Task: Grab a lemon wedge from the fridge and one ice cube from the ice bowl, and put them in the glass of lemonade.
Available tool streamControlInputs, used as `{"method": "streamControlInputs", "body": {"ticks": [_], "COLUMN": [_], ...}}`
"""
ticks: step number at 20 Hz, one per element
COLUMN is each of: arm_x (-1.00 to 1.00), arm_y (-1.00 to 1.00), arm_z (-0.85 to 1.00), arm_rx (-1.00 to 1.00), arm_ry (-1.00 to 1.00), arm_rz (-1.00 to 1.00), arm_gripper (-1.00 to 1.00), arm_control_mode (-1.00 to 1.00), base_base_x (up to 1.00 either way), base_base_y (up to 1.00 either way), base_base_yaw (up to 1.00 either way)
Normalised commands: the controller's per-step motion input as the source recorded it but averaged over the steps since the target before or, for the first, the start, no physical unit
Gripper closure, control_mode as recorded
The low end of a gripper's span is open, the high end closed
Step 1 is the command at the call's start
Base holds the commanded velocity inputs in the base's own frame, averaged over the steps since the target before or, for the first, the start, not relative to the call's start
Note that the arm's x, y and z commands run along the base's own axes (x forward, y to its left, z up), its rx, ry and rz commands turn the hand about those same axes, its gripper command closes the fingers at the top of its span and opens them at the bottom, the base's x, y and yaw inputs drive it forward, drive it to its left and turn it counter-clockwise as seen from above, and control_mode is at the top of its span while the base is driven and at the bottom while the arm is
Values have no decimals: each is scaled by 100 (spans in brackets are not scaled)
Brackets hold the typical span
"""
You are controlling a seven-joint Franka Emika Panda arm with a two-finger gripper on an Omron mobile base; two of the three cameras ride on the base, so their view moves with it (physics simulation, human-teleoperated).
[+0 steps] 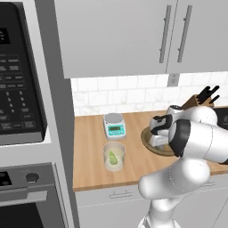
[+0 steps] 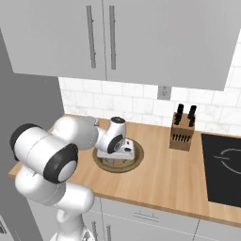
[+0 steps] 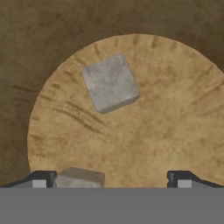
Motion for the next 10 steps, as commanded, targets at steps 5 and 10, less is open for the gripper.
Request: {"method": "streamControlInputs", "body": {"ticks": [5,10], "arm_x": [-20,-2], "arm_y": [-2,0], "arm_z": [-5,-2], "arm_rx": [4,2], "arm_ry": [0,0], "arm_rz": [0,0], "arm_gripper": [-100,-100], "arm_control_mode": [-100,-100], "base_base_x": [0,0], "base_base_y": [0,0], "base_base_yaw": [0,0]}}
